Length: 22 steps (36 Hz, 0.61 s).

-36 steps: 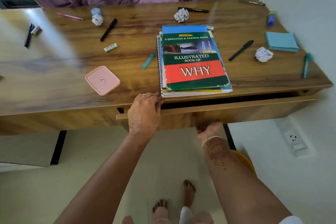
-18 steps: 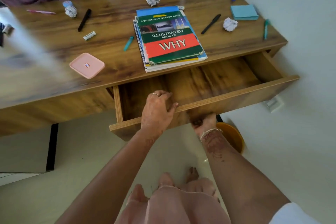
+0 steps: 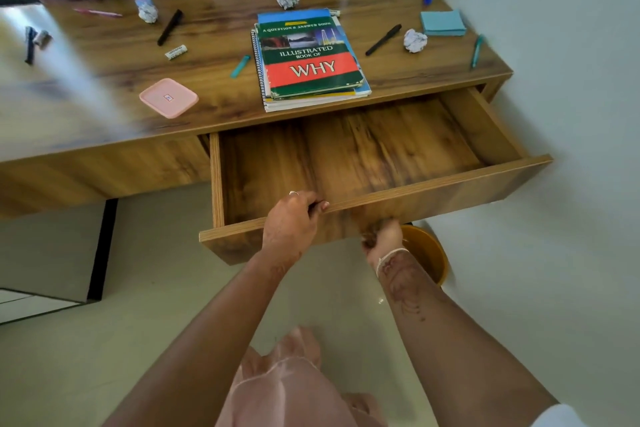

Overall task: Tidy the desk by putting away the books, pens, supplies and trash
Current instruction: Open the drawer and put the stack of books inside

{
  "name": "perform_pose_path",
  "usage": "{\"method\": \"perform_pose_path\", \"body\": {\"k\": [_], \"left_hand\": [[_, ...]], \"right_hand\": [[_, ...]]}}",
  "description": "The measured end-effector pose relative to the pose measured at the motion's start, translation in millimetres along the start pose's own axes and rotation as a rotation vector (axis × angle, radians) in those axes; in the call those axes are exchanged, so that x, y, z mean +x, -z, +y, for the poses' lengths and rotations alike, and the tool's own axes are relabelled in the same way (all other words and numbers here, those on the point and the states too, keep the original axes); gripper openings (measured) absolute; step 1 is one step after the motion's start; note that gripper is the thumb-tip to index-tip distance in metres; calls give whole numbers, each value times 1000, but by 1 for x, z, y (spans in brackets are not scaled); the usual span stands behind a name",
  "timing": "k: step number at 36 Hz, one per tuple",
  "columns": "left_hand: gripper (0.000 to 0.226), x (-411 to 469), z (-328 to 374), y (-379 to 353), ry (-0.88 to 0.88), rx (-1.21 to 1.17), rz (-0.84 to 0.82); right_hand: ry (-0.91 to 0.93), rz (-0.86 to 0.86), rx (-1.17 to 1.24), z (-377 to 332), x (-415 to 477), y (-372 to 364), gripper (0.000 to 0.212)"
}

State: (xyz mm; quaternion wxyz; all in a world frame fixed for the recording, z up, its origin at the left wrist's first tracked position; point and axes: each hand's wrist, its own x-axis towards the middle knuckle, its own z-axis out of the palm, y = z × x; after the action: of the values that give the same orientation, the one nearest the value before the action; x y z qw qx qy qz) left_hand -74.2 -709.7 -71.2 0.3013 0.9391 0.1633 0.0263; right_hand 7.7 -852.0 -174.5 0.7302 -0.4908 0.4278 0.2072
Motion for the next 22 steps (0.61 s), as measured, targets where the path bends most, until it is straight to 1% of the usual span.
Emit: {"method": "perform_pose_path", "body": {"k": [1,2,3,4,5,7,8,10,11,13,15,19,22], "left_hand": [[23,-4,3,-1,8,14,9],[22,-8,6,-1,13,26,17],[22,-12,8,-2,21,36,25],[22,-16,11,-2,33,45,29],[22,-20,14,-2,45,57,28],[24,-26,18,-1,55,103,25],[25,-30,20,-1,56,133,23],[32,-35,22,1,48,188,6],[35,-35,21,1,40,211,-11],[39,-39,22,0,19,246,-41],[43,-41,22,-1,0,269,-68],[53,-45,23,0,-12,345,-155],[52,-45,29,8,35,258,-198]], "right_hand": [[34,48,-39,0,-2,2,50],[104,164,-103,-1,-9,3,56],[233,307,-181,-4,-17,5,57],[412,392,-239,-7,-30,6,57],[600,420,-302,-10,-43,8,57],[912,393,-448,-13,-65,12,62],[1026,351,-535,-15,-71,16,66],[1208,273,-792,-19,-79,22,68],[1281,241,-976,-22,-79,23,62],[1366,147,-1314,-26,-80,28,45],[1330,22,-1461,-29,-84,31,40],[1275,-77,-1528,-36,-93,33,37],[1290,-105,-1523,-48,-99,31,37]]}}
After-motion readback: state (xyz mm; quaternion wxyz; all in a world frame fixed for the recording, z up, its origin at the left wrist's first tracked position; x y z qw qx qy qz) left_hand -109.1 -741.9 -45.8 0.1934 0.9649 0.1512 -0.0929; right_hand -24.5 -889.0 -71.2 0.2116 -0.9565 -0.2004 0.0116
